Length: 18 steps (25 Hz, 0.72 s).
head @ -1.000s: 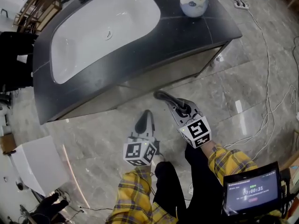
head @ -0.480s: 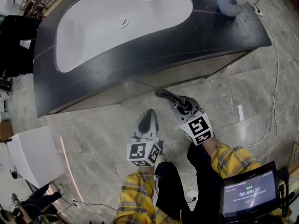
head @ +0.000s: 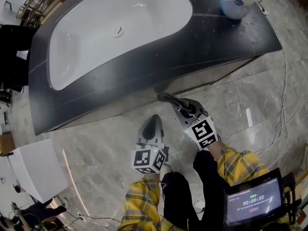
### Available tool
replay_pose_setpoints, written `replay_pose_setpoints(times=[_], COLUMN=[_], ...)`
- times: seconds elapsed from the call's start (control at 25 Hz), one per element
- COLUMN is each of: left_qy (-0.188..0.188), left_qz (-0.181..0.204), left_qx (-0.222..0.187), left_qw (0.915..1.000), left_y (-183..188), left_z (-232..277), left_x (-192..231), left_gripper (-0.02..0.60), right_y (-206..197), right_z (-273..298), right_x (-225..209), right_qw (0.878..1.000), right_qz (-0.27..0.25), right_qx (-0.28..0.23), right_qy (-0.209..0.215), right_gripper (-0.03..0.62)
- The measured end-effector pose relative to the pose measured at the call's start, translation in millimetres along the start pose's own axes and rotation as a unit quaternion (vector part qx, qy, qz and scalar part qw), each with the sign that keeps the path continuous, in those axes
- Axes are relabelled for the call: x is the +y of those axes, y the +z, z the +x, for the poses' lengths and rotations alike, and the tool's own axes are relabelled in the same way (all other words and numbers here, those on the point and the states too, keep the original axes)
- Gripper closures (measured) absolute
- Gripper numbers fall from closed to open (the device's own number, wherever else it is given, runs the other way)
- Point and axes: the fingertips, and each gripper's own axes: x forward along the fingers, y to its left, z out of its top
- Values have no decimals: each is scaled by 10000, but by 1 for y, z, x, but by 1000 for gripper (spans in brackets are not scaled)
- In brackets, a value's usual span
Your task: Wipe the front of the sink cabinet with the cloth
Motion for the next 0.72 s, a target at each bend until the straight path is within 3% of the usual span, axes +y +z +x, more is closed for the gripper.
replay_pose_setpoints(times=[0.4, 0.72], left_qy=[-397, -691], left_qz=[187, 273], left_qx=[187, 240], left_qw=[9989, 9969], left_y=[-10, -6], left_z=[39, 71], left_x=[-52, -102], left_gripper=[575, 575], right_y=[-21, -22], right_z=[-47, -83], right_x=[-75, -124], right_qw=[9968, 9928], right_qz=[355, 544], right_qx=[35, -58], right_qy=[-720, -1061], right_gripper=[551, 551])
